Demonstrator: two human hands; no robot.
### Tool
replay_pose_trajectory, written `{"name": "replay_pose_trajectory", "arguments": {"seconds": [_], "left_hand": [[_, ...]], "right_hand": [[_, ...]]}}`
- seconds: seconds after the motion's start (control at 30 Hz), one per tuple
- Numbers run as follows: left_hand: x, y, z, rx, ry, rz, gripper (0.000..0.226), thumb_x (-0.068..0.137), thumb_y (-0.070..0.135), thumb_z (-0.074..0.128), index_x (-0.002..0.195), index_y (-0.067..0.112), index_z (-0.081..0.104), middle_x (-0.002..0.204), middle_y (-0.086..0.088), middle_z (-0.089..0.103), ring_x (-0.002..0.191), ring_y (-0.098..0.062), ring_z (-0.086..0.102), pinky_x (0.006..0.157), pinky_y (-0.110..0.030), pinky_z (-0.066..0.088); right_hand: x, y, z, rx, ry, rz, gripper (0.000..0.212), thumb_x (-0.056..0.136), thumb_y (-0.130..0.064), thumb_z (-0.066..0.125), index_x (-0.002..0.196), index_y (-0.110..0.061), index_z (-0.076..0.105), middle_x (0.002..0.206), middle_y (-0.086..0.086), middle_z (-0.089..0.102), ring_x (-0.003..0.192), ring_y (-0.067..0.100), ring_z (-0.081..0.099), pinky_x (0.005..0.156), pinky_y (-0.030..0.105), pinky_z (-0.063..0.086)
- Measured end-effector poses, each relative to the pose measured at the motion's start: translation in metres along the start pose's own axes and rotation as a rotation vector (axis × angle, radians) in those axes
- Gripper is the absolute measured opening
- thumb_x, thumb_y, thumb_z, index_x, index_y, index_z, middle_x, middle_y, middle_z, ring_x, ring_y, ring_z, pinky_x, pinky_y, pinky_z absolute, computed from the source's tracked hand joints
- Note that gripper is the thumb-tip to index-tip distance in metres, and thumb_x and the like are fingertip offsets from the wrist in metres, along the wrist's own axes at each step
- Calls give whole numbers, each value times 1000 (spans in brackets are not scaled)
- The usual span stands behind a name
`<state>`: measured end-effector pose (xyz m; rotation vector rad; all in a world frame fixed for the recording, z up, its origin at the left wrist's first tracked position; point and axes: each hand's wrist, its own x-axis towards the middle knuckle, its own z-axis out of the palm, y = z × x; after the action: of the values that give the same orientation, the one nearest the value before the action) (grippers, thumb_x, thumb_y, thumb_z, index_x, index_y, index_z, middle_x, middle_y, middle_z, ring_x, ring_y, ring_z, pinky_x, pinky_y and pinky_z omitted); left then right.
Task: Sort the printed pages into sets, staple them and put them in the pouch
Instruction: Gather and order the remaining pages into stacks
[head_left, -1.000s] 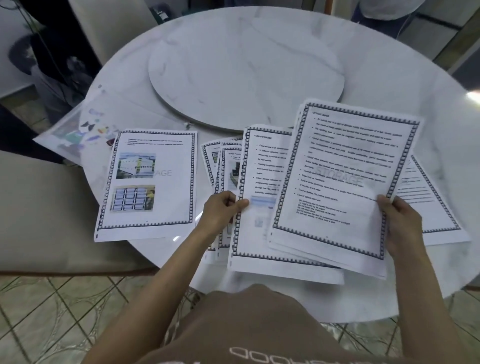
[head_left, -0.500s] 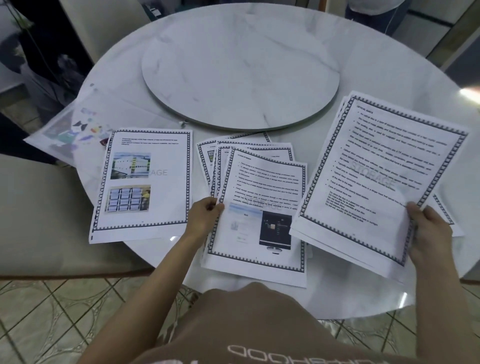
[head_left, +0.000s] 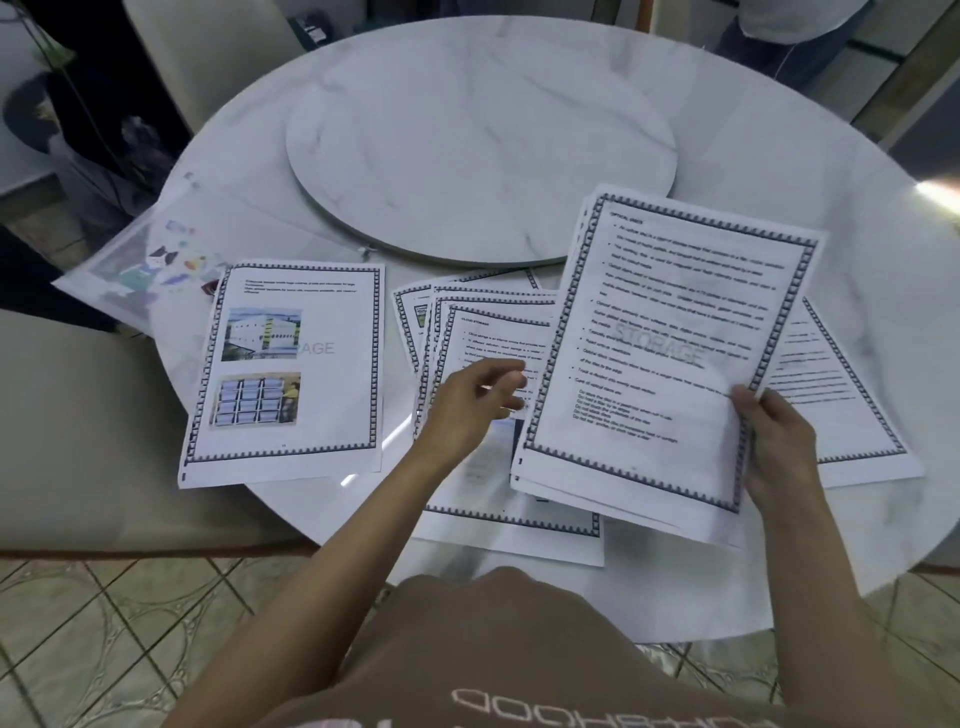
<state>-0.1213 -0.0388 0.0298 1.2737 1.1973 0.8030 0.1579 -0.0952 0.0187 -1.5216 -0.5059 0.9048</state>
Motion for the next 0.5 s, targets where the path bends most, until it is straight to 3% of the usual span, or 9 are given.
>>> {"name": "replay_pose_trajectory", "arguments": {"seconds": [0.1, 0.2, 0.27, 0.33, 0.43, 0.5], "left_hand": [[1, 4, 6, -19, 7, -15, 11, 91, 13, 56, 97, 17, 65, 84, 9, 67, 68, 4, 63, 66, -9, 50], [3, 3, 6, -19, 27, -50, 6, 89, 10, 58, 86, 12, 63, 75, 6, 64, 57, 7, 59, 56, -6, 46], [3, 1, 4, -13, 29, -72, 9, 87, 12, 62, 78, 12, 59, 69, 3, 60, 58, -1, 56, 54, -8, 45], [2, -2, 4, 18, 46, -92, 18, 84, 17, 67, 71, 12, 55, 66, 2, 58, 58, -5, 53, 55, -11, 44], [2, -10, 2, 35, 67, -130, 25, 82, 21, 69, 67, 14, 51, 68, -4, 54, 62, -14, 50, 62, -22, 44], [3, -17, -1, 60, 92, -149, 25, 83, 23, 67, 68, 14, 50, 71, -7, 53, 66, -17, 48, 66, -29, 43]], "right_hand": [[-3, 1, 11, 4, -49, -13, 6, 85, -17, 63, 80, -15, 63, 68, -16, 70, 73, 5, 62, 67, 13, 54], [-5, 1, 14, -8, -61, -9, 35, 53, -43, 74, 75, -17, 67, 68, -13, 70, 70, 4, 62, 64, 14, 53], [-5, 1, 13, -12, -55, -18, 39, 44, -48, 73, 71, -20, 73, 70, -13, 71, 68, 1, 64, 62, 13, 52], [-4, 2, 11, -26, -40, -33, 33, 45, -50, 73, 67, -25, 74, 69, -14, 71, 68, 1, 63, 62, 13, 52], [-2, 3, 5, -55, -6, -41, 18, 67, -38, 75, 63, -21, 69, 62, -14, 66, 67, 6, 56, 64, 16, 51], [3, 4, -3, -57, 42, -49, 23, 66, -40, 75, 60, -20, 64, 61, -11, 60, 67, 8, 52, 65, 20, 48]]}}
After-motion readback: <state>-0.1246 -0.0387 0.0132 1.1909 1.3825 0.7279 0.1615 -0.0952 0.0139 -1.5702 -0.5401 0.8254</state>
